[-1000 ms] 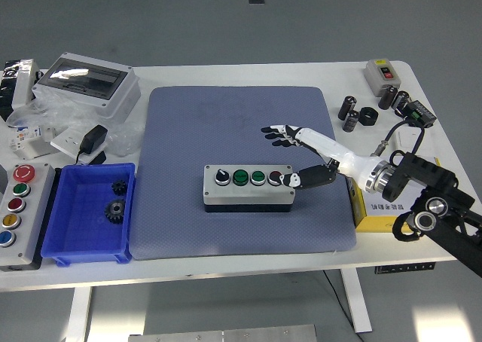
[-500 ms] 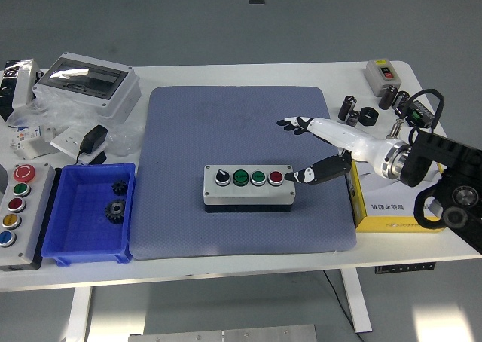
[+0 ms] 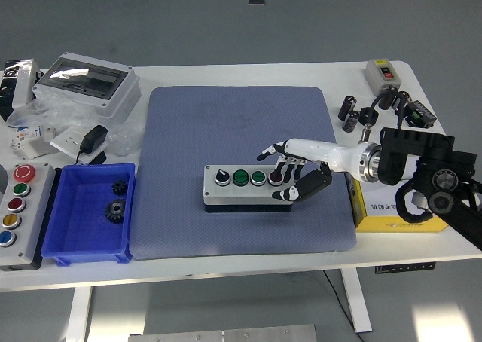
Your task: Pick up the button,place it on the desk,press the button,press the button
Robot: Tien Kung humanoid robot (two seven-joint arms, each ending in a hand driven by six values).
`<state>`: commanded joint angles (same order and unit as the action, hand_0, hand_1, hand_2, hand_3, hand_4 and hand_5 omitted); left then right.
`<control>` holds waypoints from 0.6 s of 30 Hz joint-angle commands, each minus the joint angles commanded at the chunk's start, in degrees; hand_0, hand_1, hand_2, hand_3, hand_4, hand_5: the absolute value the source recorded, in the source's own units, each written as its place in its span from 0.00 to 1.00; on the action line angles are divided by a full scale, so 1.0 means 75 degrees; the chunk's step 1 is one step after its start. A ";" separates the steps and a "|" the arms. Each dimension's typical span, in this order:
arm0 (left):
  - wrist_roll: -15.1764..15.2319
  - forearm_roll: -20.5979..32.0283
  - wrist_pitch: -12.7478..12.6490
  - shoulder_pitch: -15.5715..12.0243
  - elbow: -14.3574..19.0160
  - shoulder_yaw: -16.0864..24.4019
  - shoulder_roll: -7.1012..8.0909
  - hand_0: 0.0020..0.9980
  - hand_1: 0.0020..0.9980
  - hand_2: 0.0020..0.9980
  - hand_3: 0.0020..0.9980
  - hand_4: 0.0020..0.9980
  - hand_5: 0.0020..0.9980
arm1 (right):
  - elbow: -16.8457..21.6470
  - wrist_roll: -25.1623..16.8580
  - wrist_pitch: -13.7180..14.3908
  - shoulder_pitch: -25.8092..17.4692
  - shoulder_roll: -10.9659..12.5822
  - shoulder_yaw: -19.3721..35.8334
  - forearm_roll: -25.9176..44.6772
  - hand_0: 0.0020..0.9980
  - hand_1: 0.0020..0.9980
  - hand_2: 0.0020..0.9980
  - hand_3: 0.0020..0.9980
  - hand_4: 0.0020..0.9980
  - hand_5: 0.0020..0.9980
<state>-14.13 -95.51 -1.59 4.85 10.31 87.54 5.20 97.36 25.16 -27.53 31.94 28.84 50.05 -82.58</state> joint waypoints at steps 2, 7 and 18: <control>-0.0004 0.0000 0.0001 -0.0002 0.0000 -0.0002 0.0000 0.62 0.52 0.52 0.59 0.61 0.17 | -0.0109 -0.0006 0.0074 0.0081 -0.0093 -0.0054 -0.0054 0.04 0.17 0.28 0.84 0.31 0.09; -0.0013 -0.0007 0.0001 -0.0006 0.0000 0.0005 0.0015 0.62 0.52 0.52 0.59 0.61 0.17 | -0.0323 0.0018 0.0158 0.0189 -0.0218 -0.0231 -0.0124 0.02 0.15 0.27 0.82 0.29 0.06; -0.0013 0.0003 0.0016 0.0008 0.0000 -0.0021 0.0007 0.62 0.52 0.52 0.59 0.61 0.17 | -0.0530 0.0131 0.0124 0.0152 -0.0347 -0.0569 -0.0219 0.03 0.14 0.26 0.78 0.27 0.05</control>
<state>-14.22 -95.49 -1.47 4.91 10.31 87.38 5.25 93.38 26.14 -26.60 33.08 26.24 45.78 -84.22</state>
